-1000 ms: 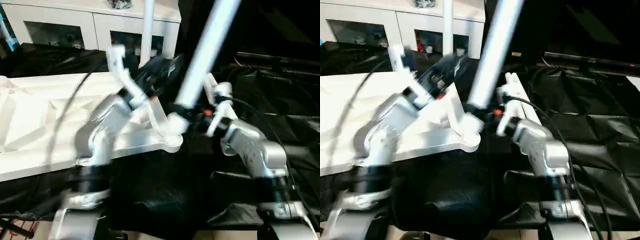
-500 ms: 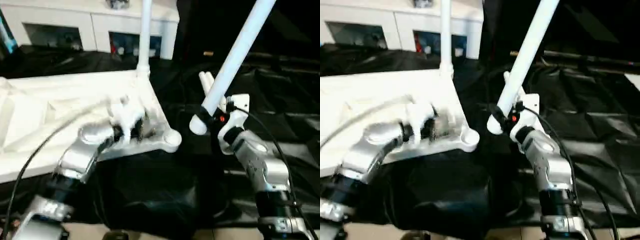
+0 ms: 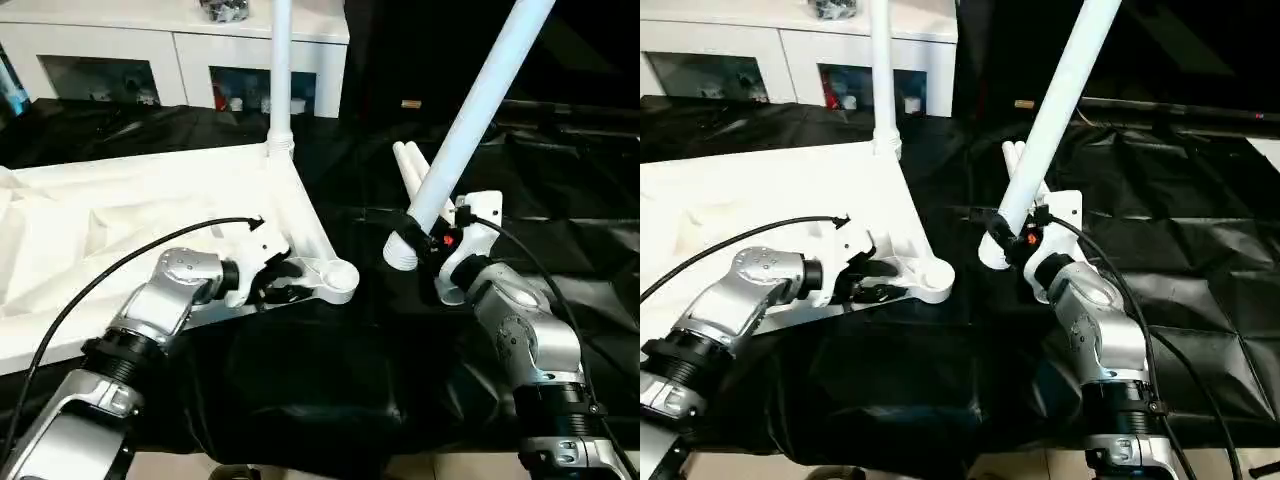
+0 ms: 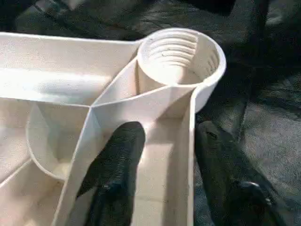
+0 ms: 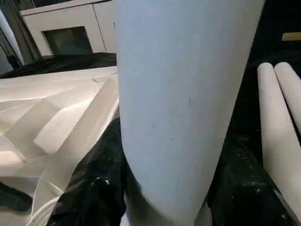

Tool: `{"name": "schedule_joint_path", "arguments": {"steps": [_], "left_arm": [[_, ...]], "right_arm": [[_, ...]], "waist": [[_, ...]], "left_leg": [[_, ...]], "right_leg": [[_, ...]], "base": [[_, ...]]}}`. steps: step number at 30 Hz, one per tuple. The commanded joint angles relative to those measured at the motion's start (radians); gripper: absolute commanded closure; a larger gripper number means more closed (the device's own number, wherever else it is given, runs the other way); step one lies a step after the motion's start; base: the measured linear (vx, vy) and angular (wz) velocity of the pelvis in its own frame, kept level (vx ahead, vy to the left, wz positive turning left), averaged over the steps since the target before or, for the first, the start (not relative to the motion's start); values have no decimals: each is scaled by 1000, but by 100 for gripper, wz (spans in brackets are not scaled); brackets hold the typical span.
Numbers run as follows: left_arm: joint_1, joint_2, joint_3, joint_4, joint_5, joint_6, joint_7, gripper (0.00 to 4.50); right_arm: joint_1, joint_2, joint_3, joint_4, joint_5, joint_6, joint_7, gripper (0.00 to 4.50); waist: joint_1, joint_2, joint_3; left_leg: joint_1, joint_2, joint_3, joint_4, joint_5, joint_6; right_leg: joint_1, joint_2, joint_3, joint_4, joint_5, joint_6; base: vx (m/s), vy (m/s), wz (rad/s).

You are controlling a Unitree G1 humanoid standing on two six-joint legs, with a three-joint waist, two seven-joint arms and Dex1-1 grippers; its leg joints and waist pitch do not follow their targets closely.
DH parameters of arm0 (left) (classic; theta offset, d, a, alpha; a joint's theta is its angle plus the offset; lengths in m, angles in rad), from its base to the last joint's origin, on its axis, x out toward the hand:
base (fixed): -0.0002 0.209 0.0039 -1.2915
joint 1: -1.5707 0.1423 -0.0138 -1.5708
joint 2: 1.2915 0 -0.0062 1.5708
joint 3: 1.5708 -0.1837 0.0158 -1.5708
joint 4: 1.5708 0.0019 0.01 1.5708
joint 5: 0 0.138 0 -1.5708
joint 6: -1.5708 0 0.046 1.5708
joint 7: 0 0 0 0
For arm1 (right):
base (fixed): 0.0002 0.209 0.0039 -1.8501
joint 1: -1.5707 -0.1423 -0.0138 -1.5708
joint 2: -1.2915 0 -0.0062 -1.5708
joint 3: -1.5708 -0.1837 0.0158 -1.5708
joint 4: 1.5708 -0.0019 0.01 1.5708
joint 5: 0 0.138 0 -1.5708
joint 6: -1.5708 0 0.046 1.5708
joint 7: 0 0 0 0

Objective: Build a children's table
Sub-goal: Pick table leg, then insert table leg to table base

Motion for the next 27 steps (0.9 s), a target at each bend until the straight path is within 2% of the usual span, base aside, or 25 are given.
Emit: {"name": "schedule_joint_path", "arguments": {"steps": [1, 2, 4, 5, 6, 7, 8, 12, 13, 16, 19, 21, 23, 25, 27], "left_arm": [[0, 10, 7, -13, -1, 22, -13, 282], [3, 12, 10, -12, -3, 21, -16, 293], [11, 22, 10, -16, -5, 15, -24, 318], [18, 29, 10, -19, -6, 14, -31, 318], [23, 34, 10, -22, -4, 12, -35, 321], [28, 39, 12, -24, -3, 11, -40, 342], [33, 44, 14, -28, -3, 12, -45, 353], [47, 67, 18, -35, -1, 8, -61, 373], [49, 72, 18, -32, 2, 5, -62, 397], [55, 89, 10, -24, 15, -11, -66, 411], [61, 96, 9, -24, 24, -20, -70, 446], [63, 99, 7, -25, 27, -22, -73, 450], [66, 102, 1, -28, 31, -30, -79, 450], [69, 103, -16, -49, 40, -46, -95, 450], [69, 92, -18, -73, 29, -37, -103, 450]], "right_arm": [[-5, -13, 3, -6, -1, -19, 5, 263], [-6, -14, 5, -4, -2, -21, 7, 263], [-7, -16, 11, -2, -5, -22, 12, 263], [-9, -16, 14, 0, -7, -22, 14, 263], [-10, -16, 15, 1, -8, -23, 17, 263], [-12, -16, 15, 3, -9, -23, 19, 263], [-13, -16, 16, 5, -9, -24, 20, 263], [-21, -15, 19, 14, -9, -26, 26, 263], [-23, -15, 20, 16, -9, -26, 28, 263], [-29, -16, 28, 18, -5, -23, 40, 263], [-38, -16, 38, 19, 0, -13, 54, 263], [-45, -17, 47, 18, 3, -6, 67, 263], [-55, -14, 52, 17, 18, 13, 86, 263], [-95, -11, 64, 19, 79, 92, 159, 263], [-116, -14, 76, 23, 103, 130, 205, 263]], "waist": [[0, 18, -75], [0, 13, -75], [1, 15, -75], [0, 11, -75], [1, 13, -75], [-1, 9, -74], [0, 12, -74], [0, 10, -73], [-1, 11, -72], [-1, 10, -71], [-2, 9, -69], [-5, 10, -69], [-8, 10, -69], [-10, 10, -70], [-11, 6, -71]], "left_leg": [[28, 32, -19, -74, -247, -50], [28, 31, -18, -73, -250, -48], [27, 31, -18, -73, -250, -47], [27, 32, -18, -74, -251, -46], [28, 32, -19, -74, -251, -47], [26, 32, -18, -74, -250, -45], [27, 33, -18, -75, -249, -45], [28, 32, -18, -75, -254, -44], [28, 32, -18, -76, -259, -45], [28, 32, -19, -77, -273, -48], [27, 32, -21, -79, -282, -50], [27, 32, -22, -79, -284, -51], [26, 32, -22, -80, -286, -52], [29, 32, -22, -79, -290, -46], [31, 35, -19, -78, -277, -38]], "right_leg": [[43, -77, 44, -77, -201, -188], [42, -77, 45, -78, -211, -187], [43, -78, 45, -79, -221, -182], [42, -78, 45, -80, -227, -179], [42, -79, 45, -79, -230, -180], [42, -78, 45, -80, -234, -179], [41, -79, 45, -79, -236, -178], [38, -78, 46, -81, -250, -174], [38, -78, 46, -81, -259, -172], [37, -80, 45, -84, -294, -163], [37, -81, 46, -86, -317, -155], [38, -80, 46, -86, -320, -153], [38, -79, 46, -85, -315, -156], [38, -79, 47, -86, -311, -161], [37, -79, 47, -82, -281, -176]], "base": [[0, 0, 0], [0, 0, 0], [0, 0, 0], [0, 0, 0], [0, 0, 0], [0, 0, 0], [0, 0, 0], [0, 0, 0], [0, 0, 0], [0, 0, 0], [0, 0, 0], [0, 0, 0], [0, 0, 0], [0, 0, 0], [0, 0, 0]]}}
